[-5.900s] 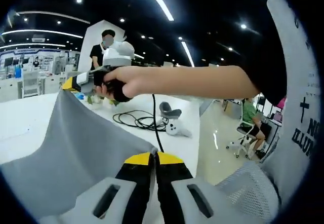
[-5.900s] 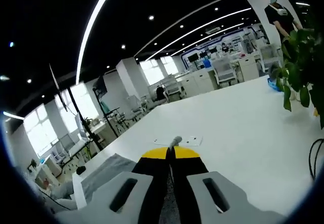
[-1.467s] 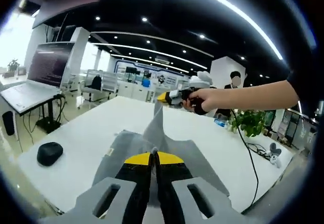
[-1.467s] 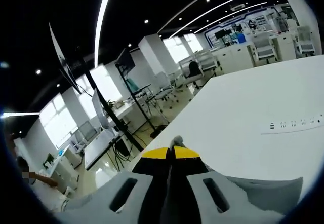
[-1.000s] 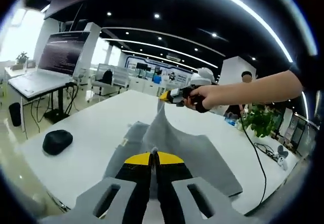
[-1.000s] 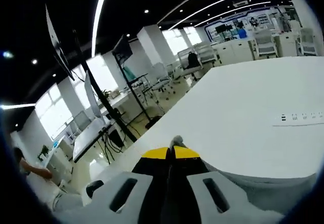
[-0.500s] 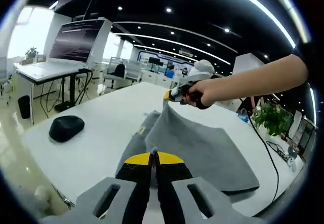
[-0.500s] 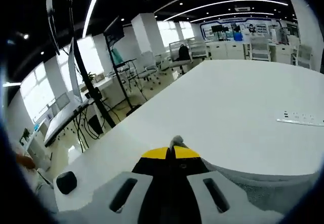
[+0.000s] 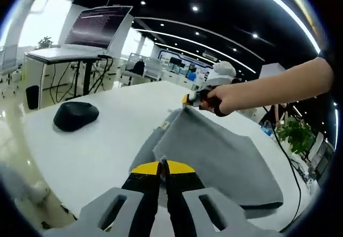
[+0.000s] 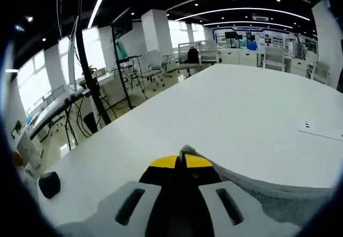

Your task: Fold the towel on the table until its edges align and the towel forms a compact rectangular stack.

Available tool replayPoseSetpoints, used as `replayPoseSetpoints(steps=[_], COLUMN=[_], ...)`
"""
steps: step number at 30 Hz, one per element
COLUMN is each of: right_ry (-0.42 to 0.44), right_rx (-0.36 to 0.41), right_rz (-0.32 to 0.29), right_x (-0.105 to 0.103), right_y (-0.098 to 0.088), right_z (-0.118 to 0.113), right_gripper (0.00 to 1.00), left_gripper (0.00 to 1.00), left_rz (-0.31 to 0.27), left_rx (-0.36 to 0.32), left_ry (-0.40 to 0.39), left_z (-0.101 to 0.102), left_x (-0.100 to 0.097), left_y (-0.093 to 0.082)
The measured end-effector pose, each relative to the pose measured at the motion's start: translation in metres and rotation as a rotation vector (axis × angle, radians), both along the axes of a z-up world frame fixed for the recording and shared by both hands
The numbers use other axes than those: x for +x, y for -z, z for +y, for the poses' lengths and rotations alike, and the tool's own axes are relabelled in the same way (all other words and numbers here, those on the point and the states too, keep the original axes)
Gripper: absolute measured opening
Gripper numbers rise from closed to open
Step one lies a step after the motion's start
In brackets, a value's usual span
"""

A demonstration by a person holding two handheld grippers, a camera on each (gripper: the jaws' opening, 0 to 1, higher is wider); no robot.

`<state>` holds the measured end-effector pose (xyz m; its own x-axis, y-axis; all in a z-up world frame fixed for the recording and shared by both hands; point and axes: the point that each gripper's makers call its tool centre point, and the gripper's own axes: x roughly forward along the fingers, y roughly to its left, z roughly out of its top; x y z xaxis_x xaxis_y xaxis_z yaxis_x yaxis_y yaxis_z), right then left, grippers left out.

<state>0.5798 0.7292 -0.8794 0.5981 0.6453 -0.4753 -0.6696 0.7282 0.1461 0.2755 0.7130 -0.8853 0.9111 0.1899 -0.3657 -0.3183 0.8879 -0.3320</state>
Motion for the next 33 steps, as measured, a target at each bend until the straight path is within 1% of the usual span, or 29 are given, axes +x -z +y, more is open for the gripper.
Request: replayPoseSetpoints(steps=[3, 5, 8, 10, 13, 15, 18, 21, 25, 26, 27, 28, 29, 31, 32, 33], right_ry=[-0.015, -0.026, -0.033, -0.034, -0.036, -0.040, -0.039, -0.041, -0.048, -0.060, -0.090, -0.137, -0.151, -0.154, -0.155, -0.156], right_rx=[0.003, 0.001, 0.008, 0.008, 0.010, 0.009, 0.007, -0.003, -0.001, -0.008, -0.031, -0.084, -0.100, -0.090, -0.091, -0.093], right_rz=[0.002, -0.006, 0.000, -0.002, -0.001, 0.001, -0.002, 0.009, 0.017, 0.012, 0.003, -0.016, -0.021, -0.007, 0.000, 0.000], right_x=[-0.002, 0.000, 0.000, -0.001, -0.001, -0.002, 0.005, 0.008, 0.011, 0.012, 0.010, 0.008, 0.006, 0.005, 0.003, 0.002], right_y=[0.000, 0.000, -0.001, -0.003, -0.003, -0.006, -0.009, -0.011, -0.016, -0.016, -0.015, -0.012, -0.011, -0.008, -0.007, -0.007], right_z=[0.000, 0.000, -0.002, -0.006, -0.012, -0.022, -0.034, -0.047, -0.058, -0.060, -0.062, -0.066, -0.069, -0.076, -0.083, -0.087], right_gripper=[0.04, 0.05, 0.09, 0.09, 0.10, 0.11, 0.11, 0.11, 0.12, 0.13, 0.14, 0.16, 0.18, 0.22, 0.22, 0.22], left_gripper=[0.05, 0.09, 0.15, 0.16, 0.19, 0.20, 0.21, 0.22, 0.27, 0.27, 0.28, 0.29, 0.30, 0.34, 0.36, 0.37], left_rz=[-0.004, -0.006, -0.005, 0.008, 0.018, 0.039, 0.045, 0.056, 0.072, 0.070, 0.066, 0.062, 0.061, 0.063, 0.064, 0.068], left_rx=[-0.009, -0.008, -0.007, 0.015, 0.038, 0.043, 0.045, 0.067, 0.082, 0.081, 0.080, 0.079, 0.082, 0.088, 0.088, 0.087], left_ry=[-0.011, -0.012, -0.010, -0.010, -0.010, -0.012, -0.004, 0.036, 0.053, 0.056, 0.064, 0.075, 0.090, 0.118, 0.123, 0.136], left_z=[0.004, 0.004, 0.006, 0.007, 0.011, 0.014, 0.013, 0.008, 0.003, 0.002, -0.005, -0.008, -0.011, -0.017, -0.018, -0.025], left_x=[-0.001, 0.000, 0.001, 0.002, 0.001, 0.001, 0.002, 0.006, 0.011, 0.012, 0.015, 0.018, 0.020, 0.024, 0.025, 0.027], left_y=[0.002, 0.001, -0.001, -0.004, -0.003, -0.002, -0.004, -0.008, -0.009, -0.010, -0.012, -0.013, -0.013, -0.012, -0.012, -0.013])
